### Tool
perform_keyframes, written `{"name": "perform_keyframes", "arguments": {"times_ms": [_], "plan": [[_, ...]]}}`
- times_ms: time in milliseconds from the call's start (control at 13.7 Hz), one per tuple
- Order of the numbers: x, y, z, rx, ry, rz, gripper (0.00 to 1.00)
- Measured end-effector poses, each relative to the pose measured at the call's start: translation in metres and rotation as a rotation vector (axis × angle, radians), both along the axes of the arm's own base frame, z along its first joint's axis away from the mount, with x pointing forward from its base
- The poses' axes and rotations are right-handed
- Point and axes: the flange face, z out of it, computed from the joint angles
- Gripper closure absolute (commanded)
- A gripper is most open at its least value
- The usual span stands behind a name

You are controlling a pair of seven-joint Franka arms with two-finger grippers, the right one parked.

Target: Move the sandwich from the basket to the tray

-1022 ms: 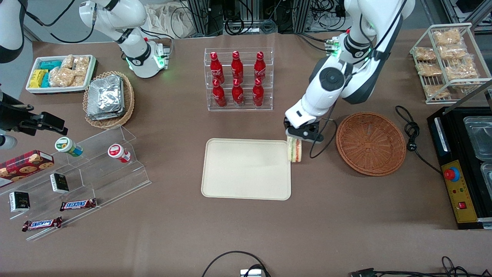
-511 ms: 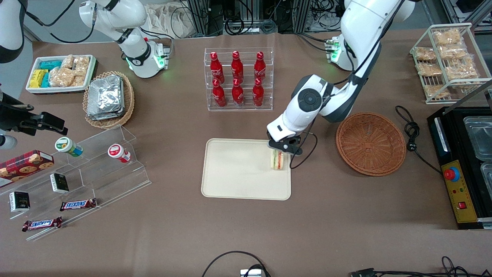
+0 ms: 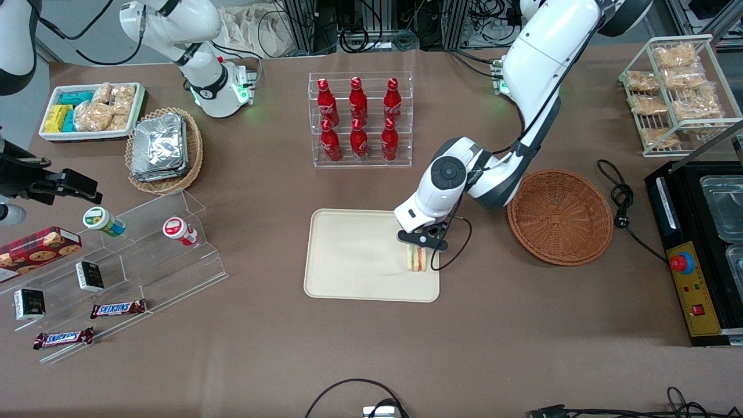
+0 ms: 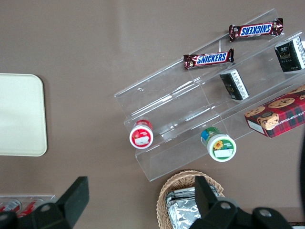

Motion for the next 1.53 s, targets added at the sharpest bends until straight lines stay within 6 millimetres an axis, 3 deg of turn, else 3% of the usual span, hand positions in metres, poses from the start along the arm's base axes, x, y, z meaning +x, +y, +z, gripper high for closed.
{"name": "perform_keyframes", "arguments": {"times_ms": [73,146,292,365,438,803,1168,1387,1533], "plan": [[0.000,-0.002,0.000,-0.001,0.000,0.000,0.67],[0.000,-0.003,0.000,-0.002,-0.002,-0.001,0.52],[-0.001,-0.004,0.001,-0.002,-0.002,-0.002,0.15],[-0.001,-0.004,0.001,-0.002,-0.002,0.001,0.05],[-0.002,-0.005,0.001,-0.002,-0.001,0.010,0.02],[0.008,-0.009,0.013,-0.021,-0.018,0.073,0.00],[0.047,-0.010,0.069,-0.012,-0.030,0.214,0.00],[0.086,0.019,0.117,0.043,-0.035,0.347,0.00],[0.108,0.053,0.149,0.100,-0.034,0.415,0.00]]}}
